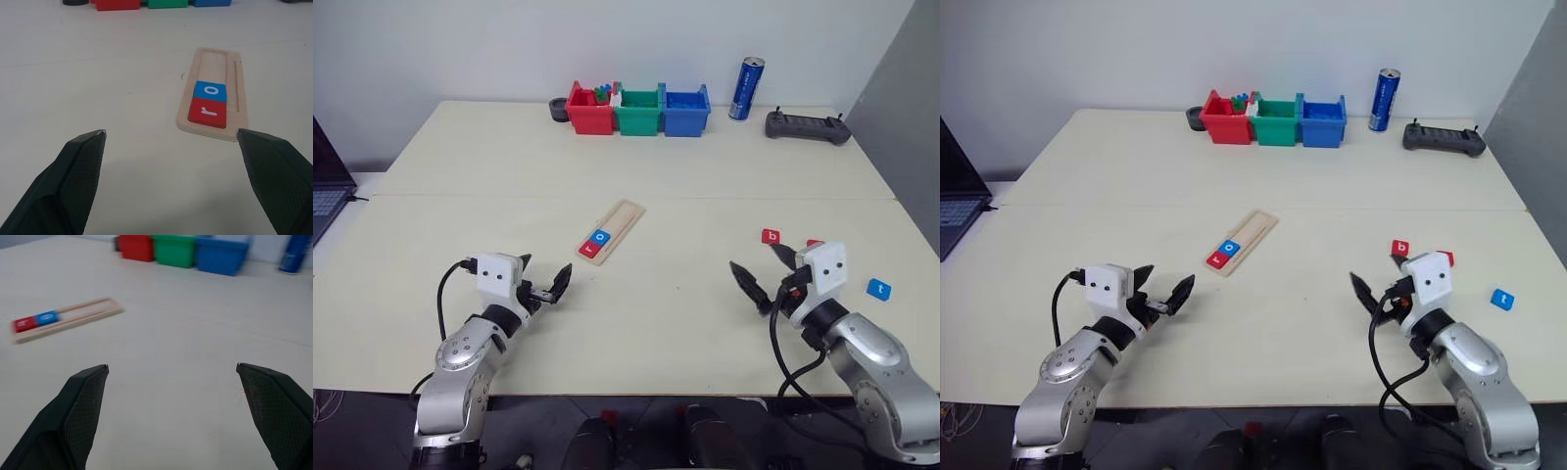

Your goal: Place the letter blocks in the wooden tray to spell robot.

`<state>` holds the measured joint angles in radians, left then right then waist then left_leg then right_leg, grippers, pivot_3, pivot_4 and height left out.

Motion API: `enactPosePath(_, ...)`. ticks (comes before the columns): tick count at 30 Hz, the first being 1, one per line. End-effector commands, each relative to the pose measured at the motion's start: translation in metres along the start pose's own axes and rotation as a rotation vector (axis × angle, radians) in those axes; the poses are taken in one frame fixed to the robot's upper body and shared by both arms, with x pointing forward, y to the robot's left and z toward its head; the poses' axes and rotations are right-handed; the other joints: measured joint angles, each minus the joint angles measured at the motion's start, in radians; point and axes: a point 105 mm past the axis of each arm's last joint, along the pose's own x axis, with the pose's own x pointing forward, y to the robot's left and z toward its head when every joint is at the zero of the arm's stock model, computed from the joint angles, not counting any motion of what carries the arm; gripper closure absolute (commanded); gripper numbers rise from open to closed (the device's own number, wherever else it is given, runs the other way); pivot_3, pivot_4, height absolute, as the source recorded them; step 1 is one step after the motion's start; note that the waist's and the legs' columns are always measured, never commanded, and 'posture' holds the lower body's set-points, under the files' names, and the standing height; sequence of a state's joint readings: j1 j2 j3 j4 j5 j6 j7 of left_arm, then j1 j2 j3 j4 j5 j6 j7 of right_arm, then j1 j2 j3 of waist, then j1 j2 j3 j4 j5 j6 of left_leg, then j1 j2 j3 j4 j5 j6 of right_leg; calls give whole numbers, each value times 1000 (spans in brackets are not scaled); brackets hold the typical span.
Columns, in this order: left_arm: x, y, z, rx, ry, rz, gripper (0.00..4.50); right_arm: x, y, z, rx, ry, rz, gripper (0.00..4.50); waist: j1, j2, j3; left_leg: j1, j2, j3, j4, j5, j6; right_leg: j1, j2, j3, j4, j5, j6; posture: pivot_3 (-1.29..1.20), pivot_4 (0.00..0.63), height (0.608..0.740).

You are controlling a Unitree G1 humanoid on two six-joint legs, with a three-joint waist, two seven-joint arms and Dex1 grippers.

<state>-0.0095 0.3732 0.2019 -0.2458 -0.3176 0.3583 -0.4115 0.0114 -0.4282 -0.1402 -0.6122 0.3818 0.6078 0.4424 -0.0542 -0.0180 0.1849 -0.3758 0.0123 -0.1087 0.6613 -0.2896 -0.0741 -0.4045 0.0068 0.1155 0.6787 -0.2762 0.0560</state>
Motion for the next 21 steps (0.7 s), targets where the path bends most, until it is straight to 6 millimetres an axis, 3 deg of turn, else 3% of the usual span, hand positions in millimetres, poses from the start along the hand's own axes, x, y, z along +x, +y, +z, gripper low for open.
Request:
enactPosePath(1,10,-4,13,28,-48,-57,0,1,5,10,-28,-6,157,32,1,0,0,0,0,0,0,0,0,0,0,0,0,0,0,0,150,740)
enactPosePath(8,29,-18,15,42,-33,-181,0,11,3,21,-56,-19,238,32,0,-1,0,0,0,-1,0,0,0,0,0,-1,0,0,0,0,150,740)
enactPosePath(14,42,-15,17,69,-30,-183,0,12,8,18,-52,-16,259,32,1,-1,0,-1,0,-1,0,0,0,0,0,-1,0,0,0,0,150,740)
enactPosePath(21,50,-18,4,77,6,-213,0,10,10,19,-45,-24,250,32,1,-1,0,-1,0,-2,0,0,0,0,0,-1,1,0,0,0,150,740)
